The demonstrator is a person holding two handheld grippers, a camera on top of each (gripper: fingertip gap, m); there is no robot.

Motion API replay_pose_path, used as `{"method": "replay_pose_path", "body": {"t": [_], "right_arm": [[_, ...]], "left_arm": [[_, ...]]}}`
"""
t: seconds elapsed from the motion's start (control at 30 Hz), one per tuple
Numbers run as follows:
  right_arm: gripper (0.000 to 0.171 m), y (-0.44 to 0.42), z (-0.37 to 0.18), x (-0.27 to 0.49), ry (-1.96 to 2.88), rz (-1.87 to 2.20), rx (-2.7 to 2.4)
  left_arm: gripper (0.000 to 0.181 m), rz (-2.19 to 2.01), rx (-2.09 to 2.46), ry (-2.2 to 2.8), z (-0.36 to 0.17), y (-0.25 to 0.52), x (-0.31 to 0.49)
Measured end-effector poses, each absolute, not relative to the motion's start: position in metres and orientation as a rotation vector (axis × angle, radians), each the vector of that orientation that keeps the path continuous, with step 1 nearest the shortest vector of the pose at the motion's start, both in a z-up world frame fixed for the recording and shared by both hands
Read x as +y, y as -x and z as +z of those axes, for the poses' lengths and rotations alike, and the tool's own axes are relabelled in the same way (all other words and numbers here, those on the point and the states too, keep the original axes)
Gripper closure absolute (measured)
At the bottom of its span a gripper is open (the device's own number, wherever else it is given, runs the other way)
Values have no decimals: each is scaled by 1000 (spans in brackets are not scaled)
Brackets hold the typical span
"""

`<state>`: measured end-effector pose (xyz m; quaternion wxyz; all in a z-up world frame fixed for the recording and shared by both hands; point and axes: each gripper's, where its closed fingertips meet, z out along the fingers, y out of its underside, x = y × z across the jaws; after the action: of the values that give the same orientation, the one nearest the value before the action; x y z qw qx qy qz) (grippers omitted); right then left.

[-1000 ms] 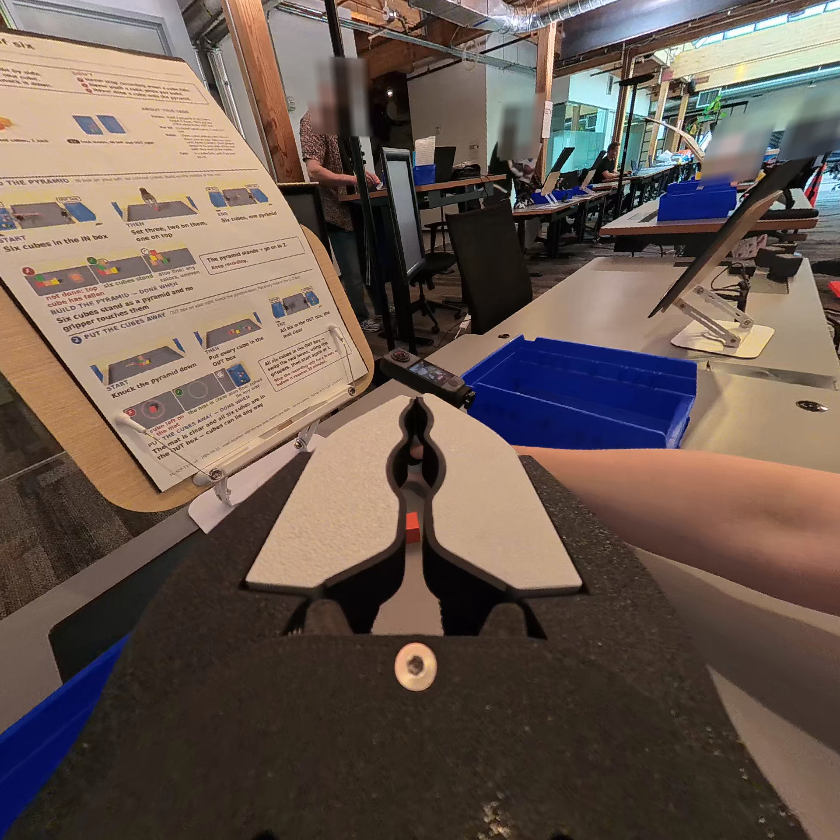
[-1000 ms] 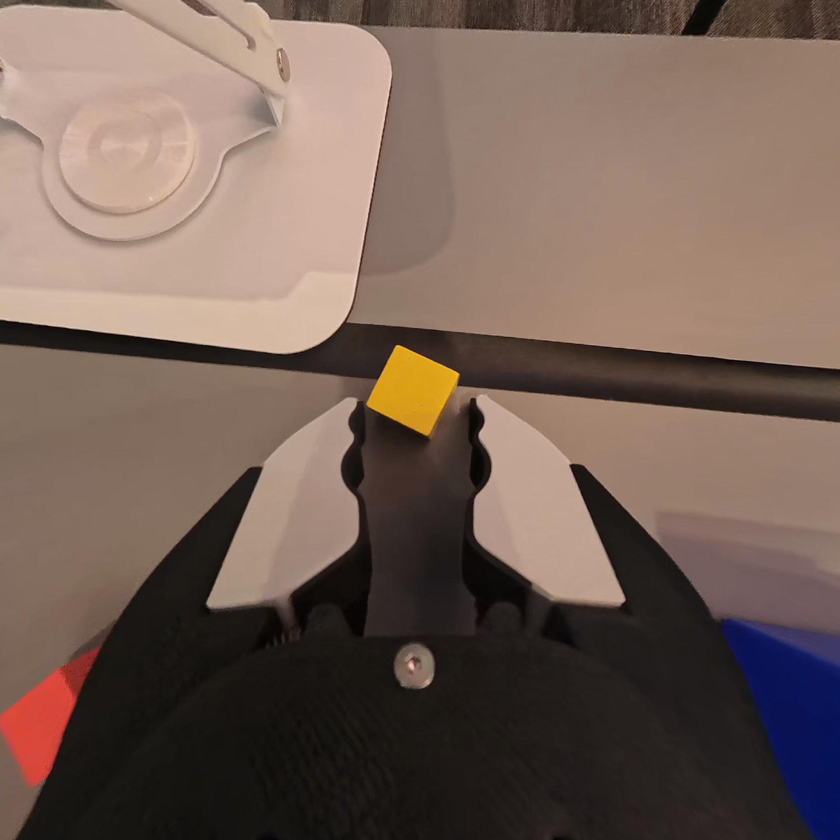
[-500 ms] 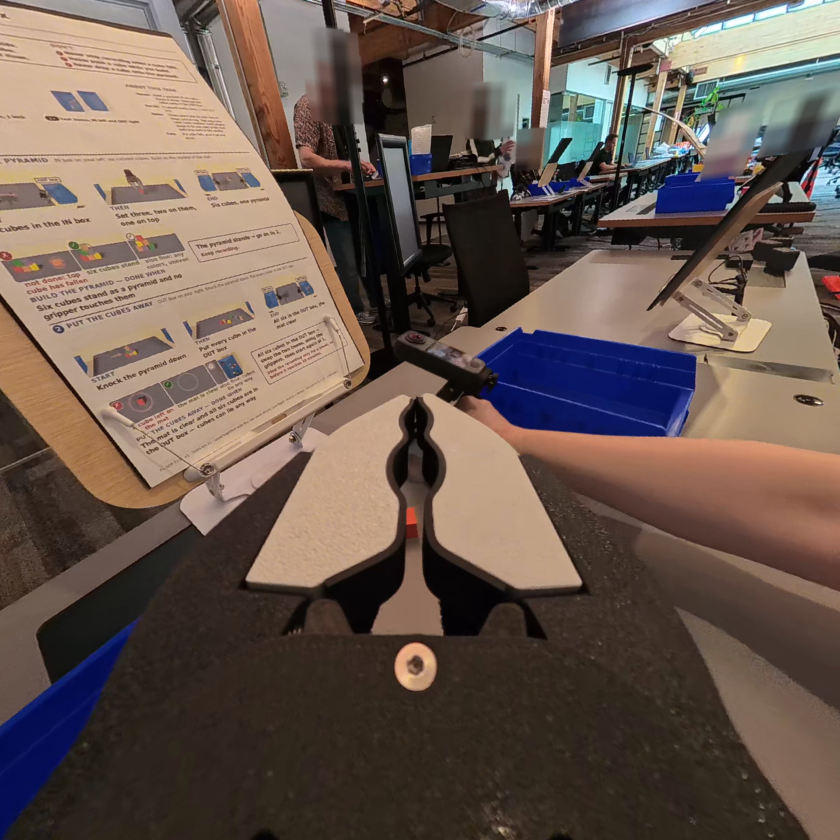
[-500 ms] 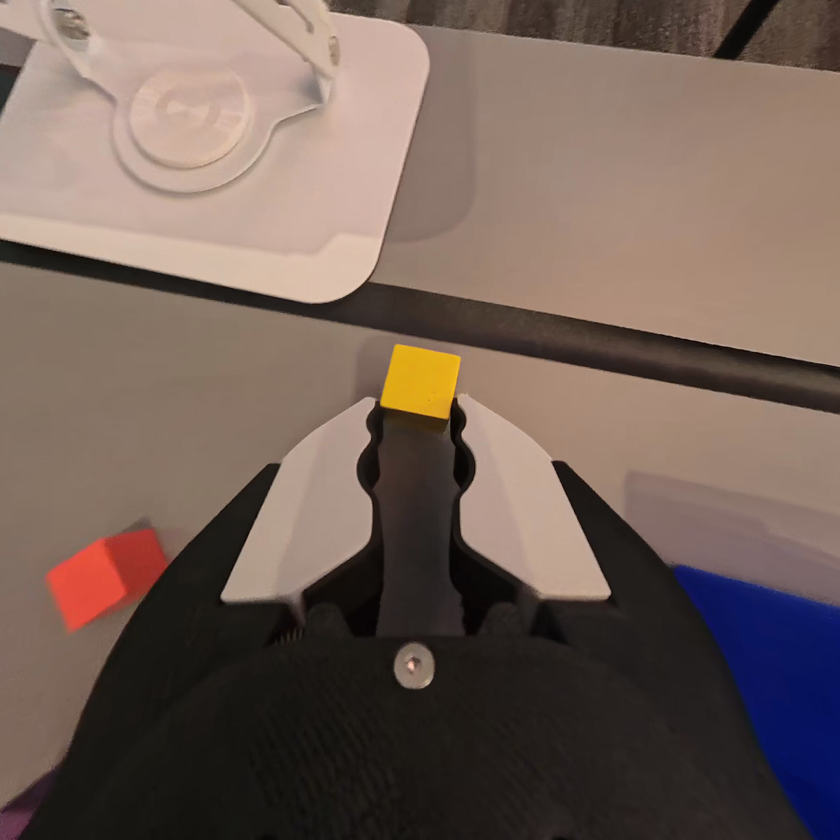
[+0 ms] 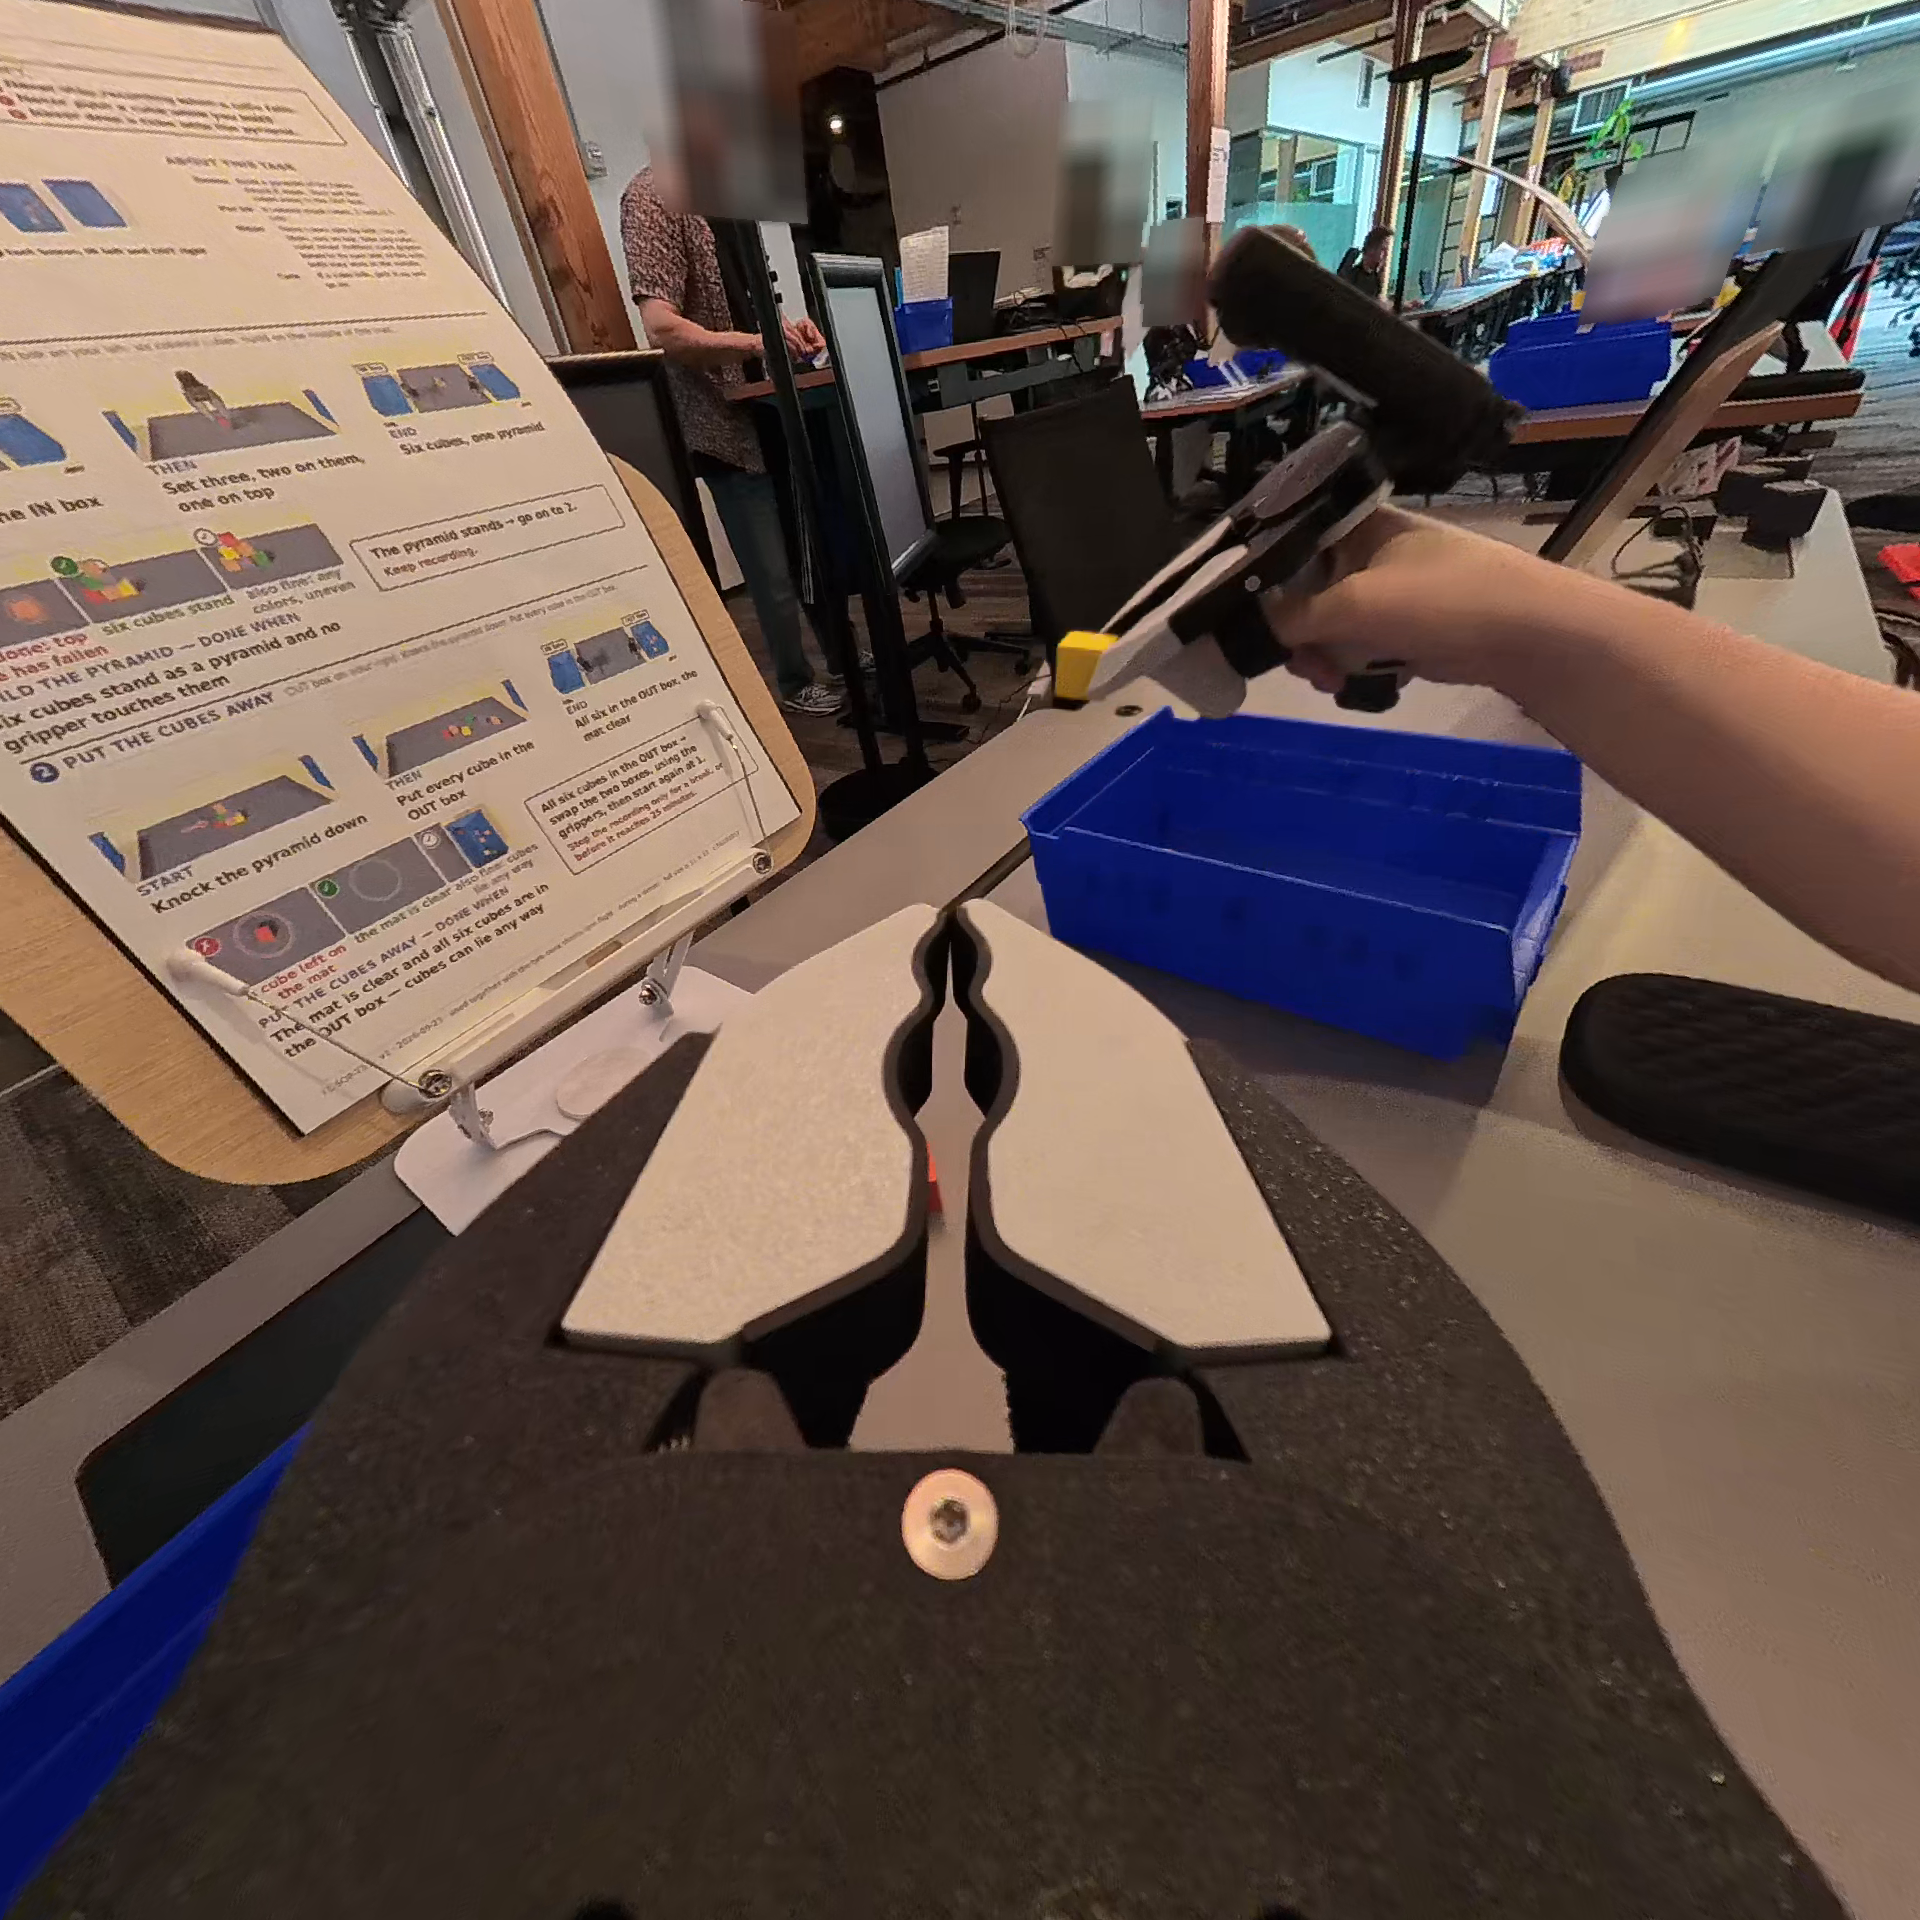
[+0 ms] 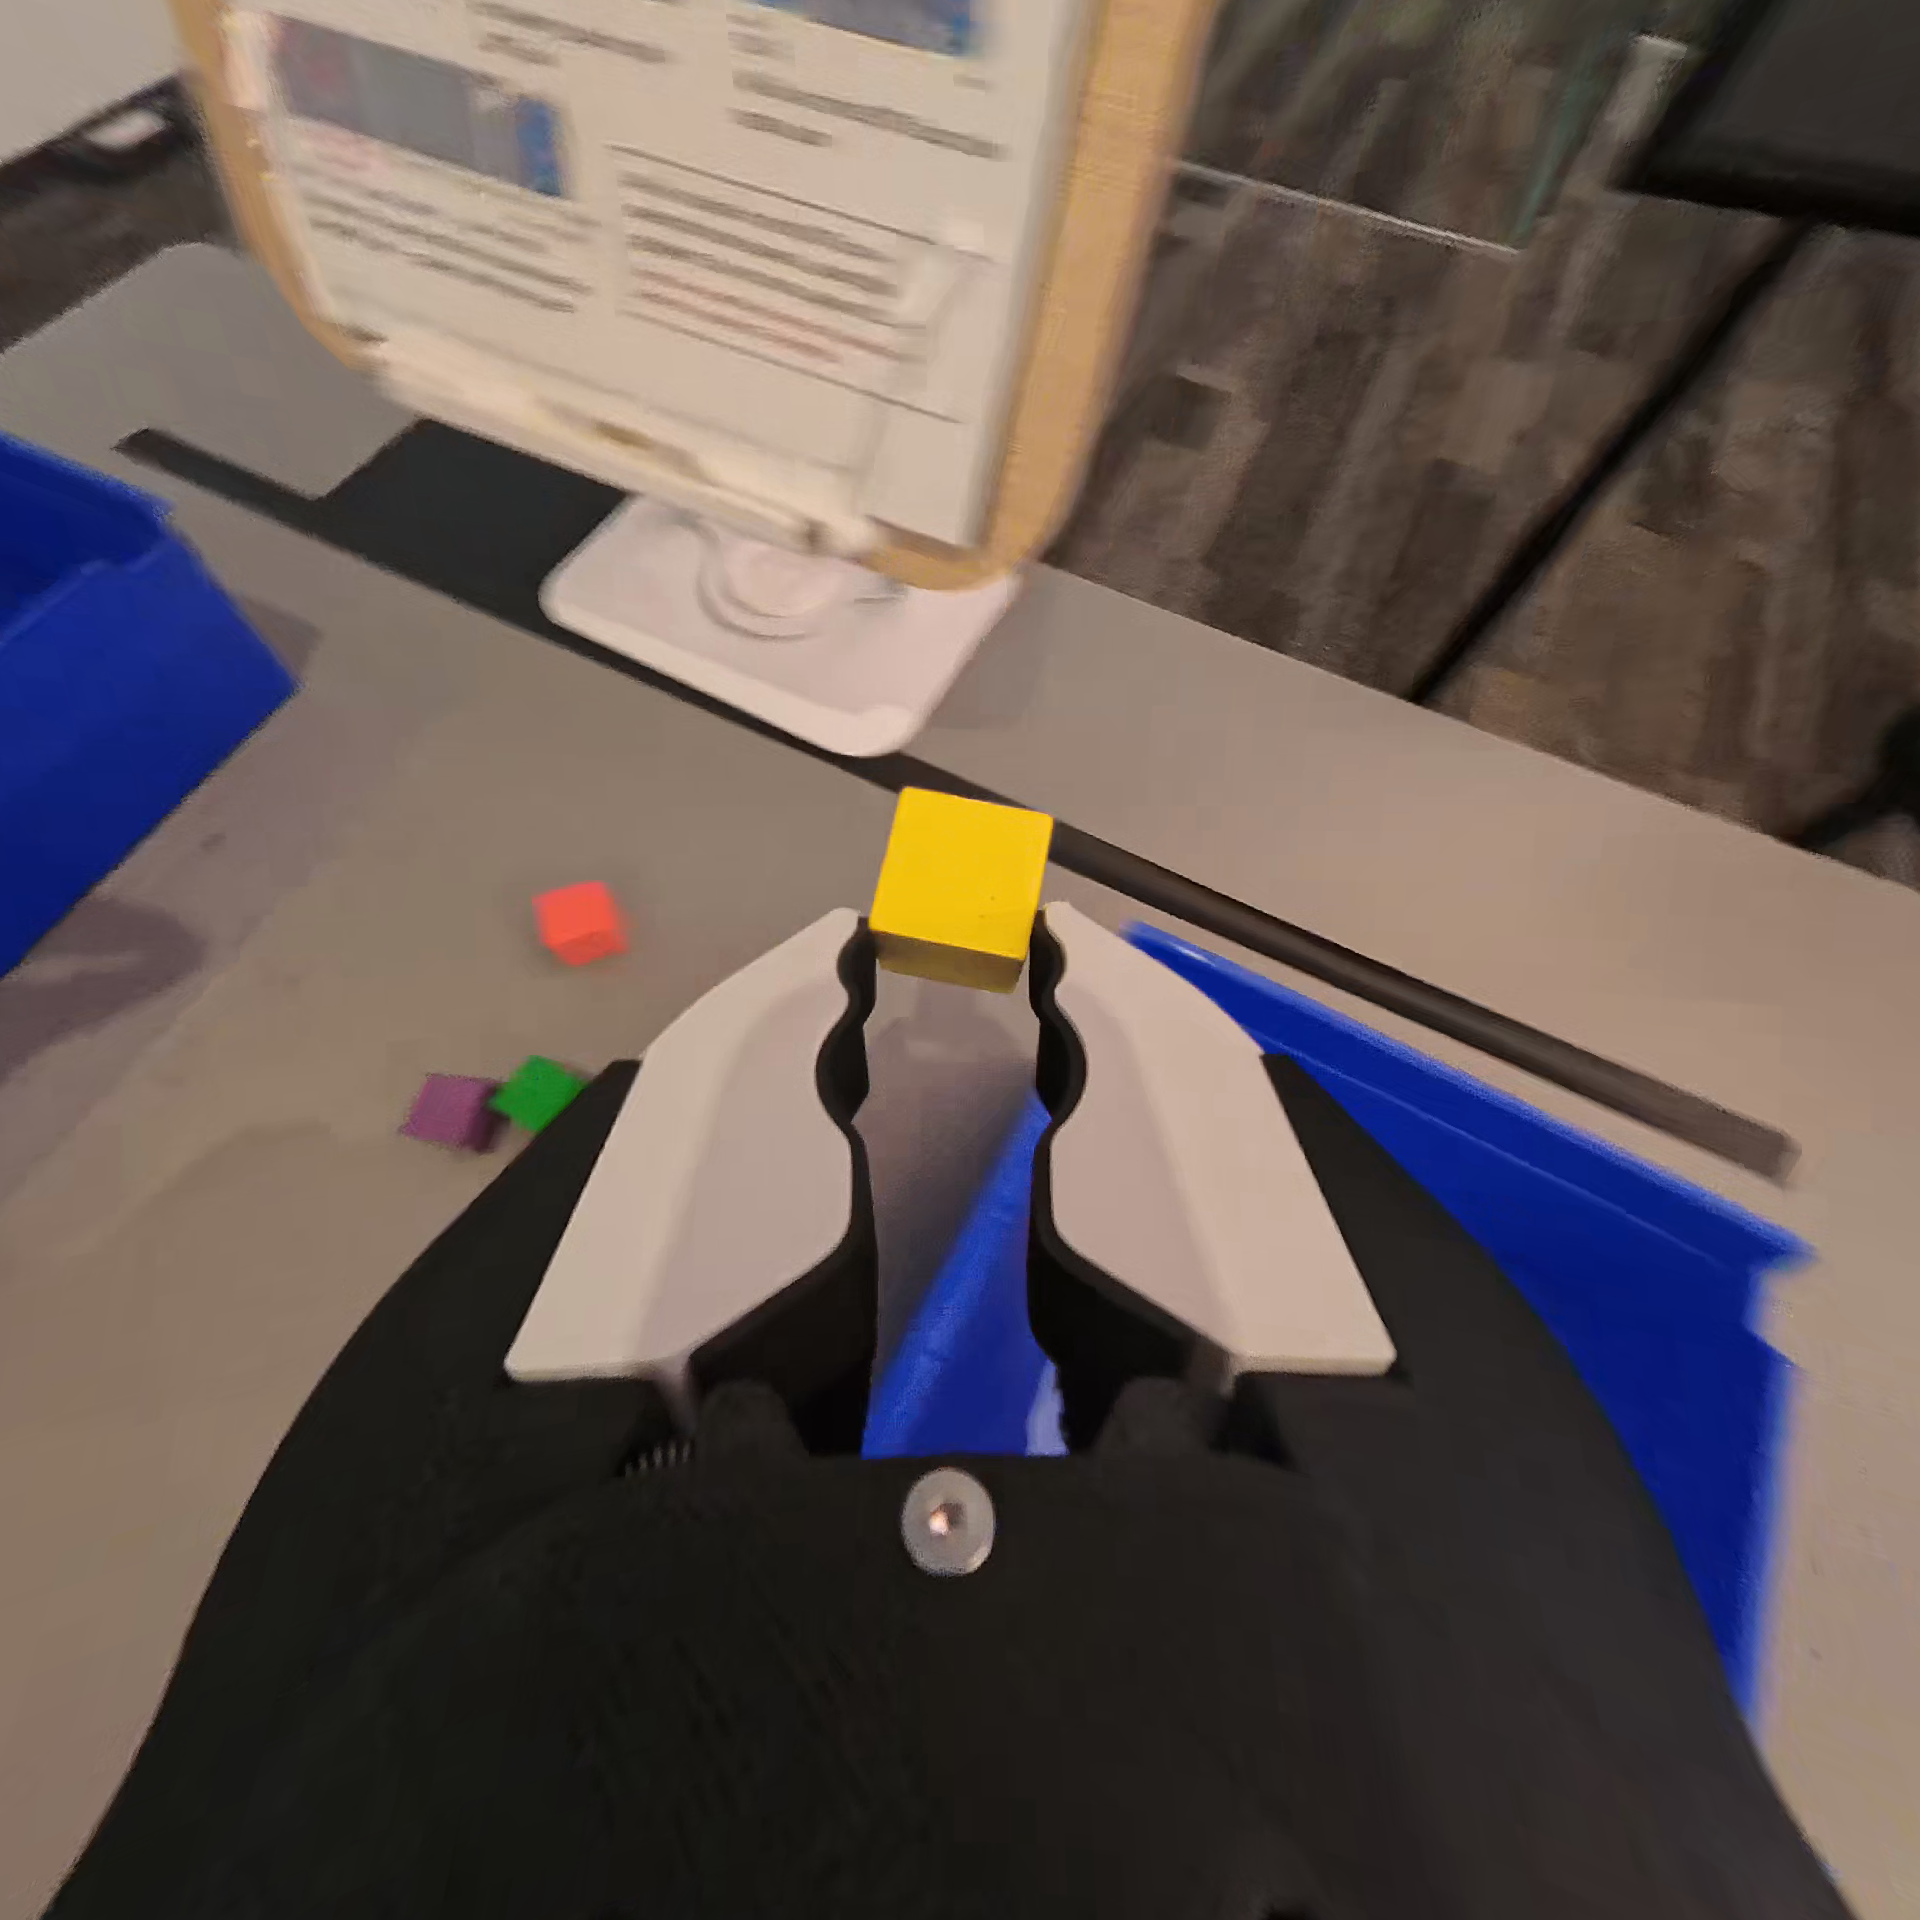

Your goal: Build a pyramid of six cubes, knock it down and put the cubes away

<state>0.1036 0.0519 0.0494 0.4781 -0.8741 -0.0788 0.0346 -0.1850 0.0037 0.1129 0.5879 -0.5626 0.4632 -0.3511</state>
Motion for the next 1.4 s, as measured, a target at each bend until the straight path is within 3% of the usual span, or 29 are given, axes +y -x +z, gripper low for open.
{"method": "replay_pose_path", "body": {"t": [0.17, 0.3, 0.5, 0.7, 0.77, 0.83, 0.97, 1.03, 1.1, 1.23, 1.4], "right_arm": [[142, -189, -18, 40, 2235, 145, 29], [141, -189, -88, 41, 2335, 277, 28], [141, -177, -136, 41, 2444, 280, -150], [140, -173, -143, 43, 2426, 193, -249], [122, -176, -141, 43, 2416, 193, -220], [120, -182, -125, 40, 2388, 157, -216], [121, -186, -23, 28, 2184, -156, -221], [125, -148, 41, 24, 1967, -184, -302], [133, -90, 69, 23, 1864, -88, -451], [130, -2, 11, 28, 2090, 119, -736], [130, 0, -87, 62, 2355, -94, -802]], "left_arm": [[181, -801, 1097, 1293, 114, 183, -1], [181, -801, 1100, 1294, 113, 183, 0], [181, -797, 1110, 1317, 106, 180, 4], [181, -786, 1122, 1331, 100, 178, 9], [181, -787, 1124, 1337, 99, 179, 9], [181, -780, 1126, 1333, 100, 180, 9], [181, -761, 1117, 1320, 105, 184, 11], [181, -760, 1110, 1317, 107, 185, 11], [181, -758, 1109, 1312, 108, 185, 10], [181, -747, 1121, 1300, 110, 185, 5], [181, -741, 1148, 1277, 111, 184, 0]]}}
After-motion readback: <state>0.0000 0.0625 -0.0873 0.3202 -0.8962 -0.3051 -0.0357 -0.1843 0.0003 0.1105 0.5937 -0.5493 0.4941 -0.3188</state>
